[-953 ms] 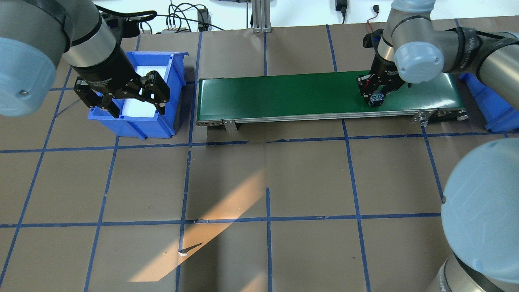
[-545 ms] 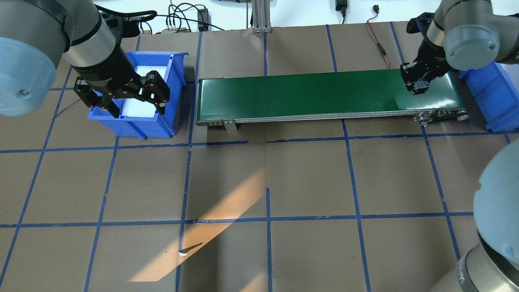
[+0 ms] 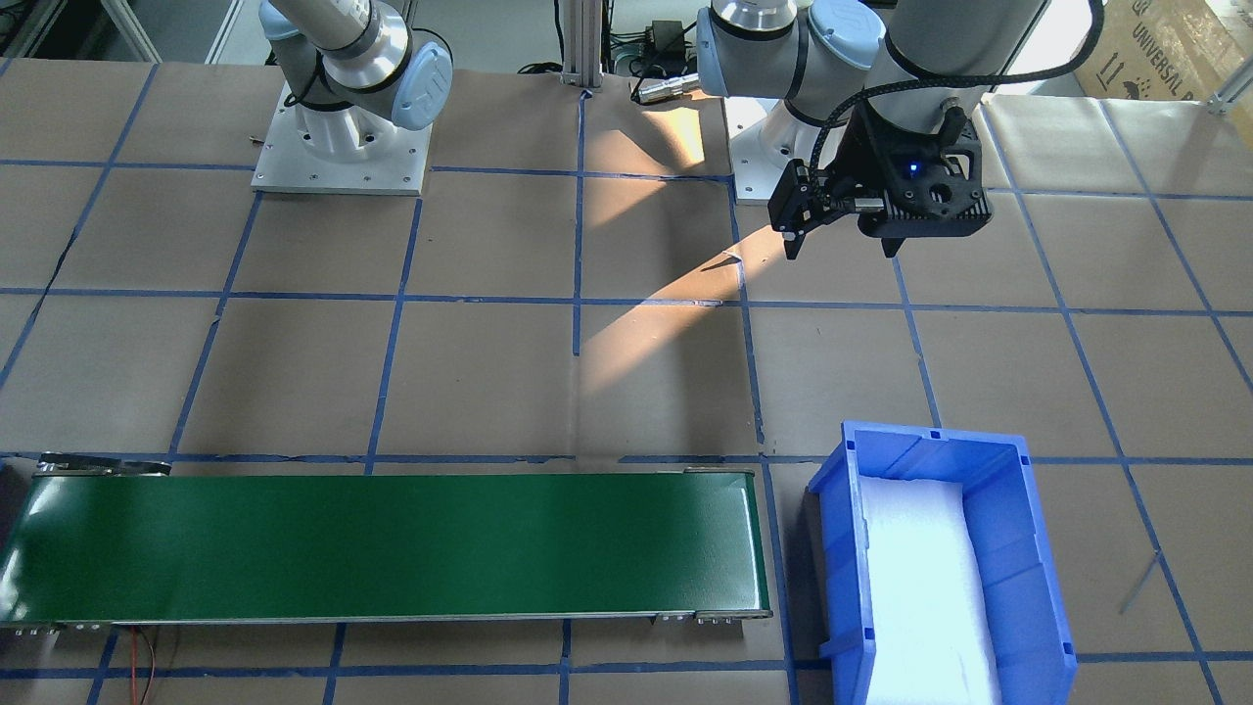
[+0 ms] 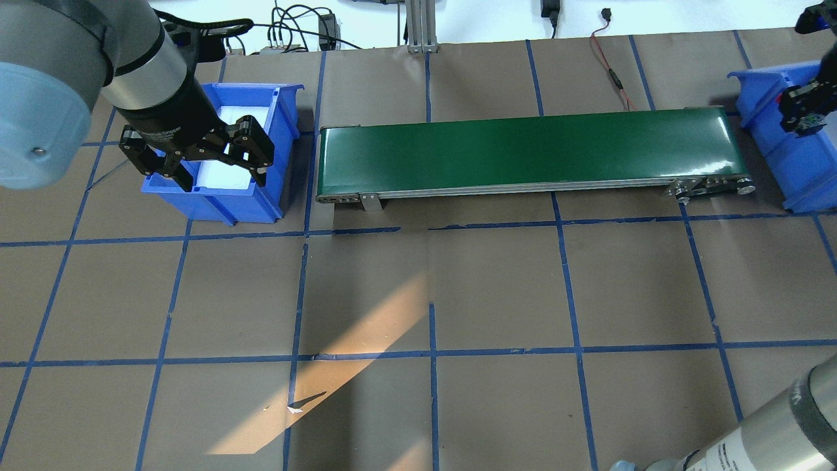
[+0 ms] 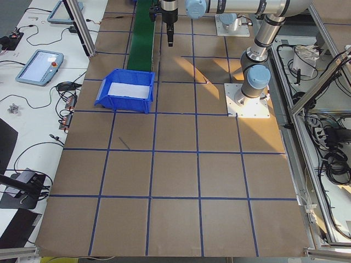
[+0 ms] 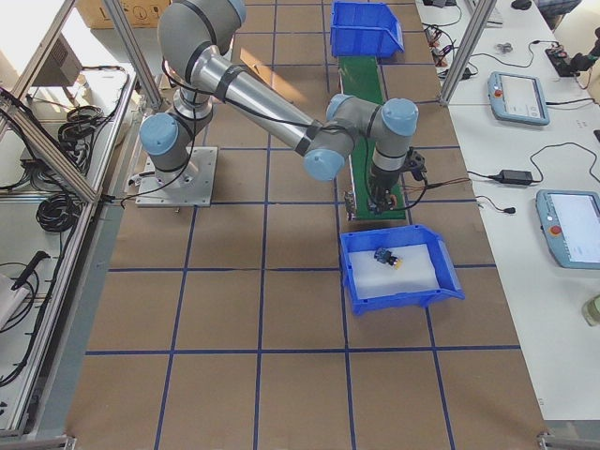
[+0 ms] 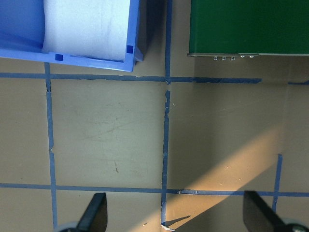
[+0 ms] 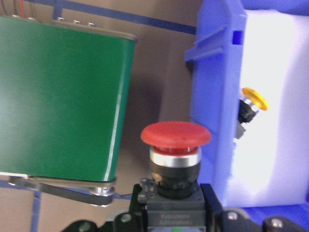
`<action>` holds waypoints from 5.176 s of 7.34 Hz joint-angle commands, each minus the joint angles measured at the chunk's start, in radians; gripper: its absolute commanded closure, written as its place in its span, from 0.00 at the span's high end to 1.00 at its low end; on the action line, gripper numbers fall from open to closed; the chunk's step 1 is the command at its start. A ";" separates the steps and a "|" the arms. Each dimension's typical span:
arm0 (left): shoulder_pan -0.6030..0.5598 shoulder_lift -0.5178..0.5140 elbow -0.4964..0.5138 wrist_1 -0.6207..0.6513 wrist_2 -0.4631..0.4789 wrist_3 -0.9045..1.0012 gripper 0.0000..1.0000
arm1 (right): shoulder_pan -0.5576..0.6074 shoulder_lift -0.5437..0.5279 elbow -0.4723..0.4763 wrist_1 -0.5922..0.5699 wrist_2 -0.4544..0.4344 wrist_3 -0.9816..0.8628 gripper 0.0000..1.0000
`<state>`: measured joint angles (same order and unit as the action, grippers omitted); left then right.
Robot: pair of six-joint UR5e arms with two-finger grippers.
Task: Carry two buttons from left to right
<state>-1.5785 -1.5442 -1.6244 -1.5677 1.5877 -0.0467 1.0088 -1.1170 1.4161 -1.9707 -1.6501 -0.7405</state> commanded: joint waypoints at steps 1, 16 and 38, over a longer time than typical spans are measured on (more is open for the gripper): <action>0.000 -0.001 -0.002 0.000 0.000 -0.001 1.00 | -0.103 0.064 -0.090 -0.002 0.051 -0.085 0.32; 0.000 -0.002 -0.005 0.006 0.000 -0.001 1.00 | -0.056 -0.095 -0.125 0.285 0.073 -0.001 1.00; 0.000 -0.002 -0.002 0.008 0.000 -0.002 1.00 | 0.637 -0.339 0.060 0.357 0.121 0.863 1.00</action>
<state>-1.5785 -1.5463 -1.6277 -1.5612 1.5877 -0.0491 1.6437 -1.4551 1.4725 -1.6111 -1.5368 0.1369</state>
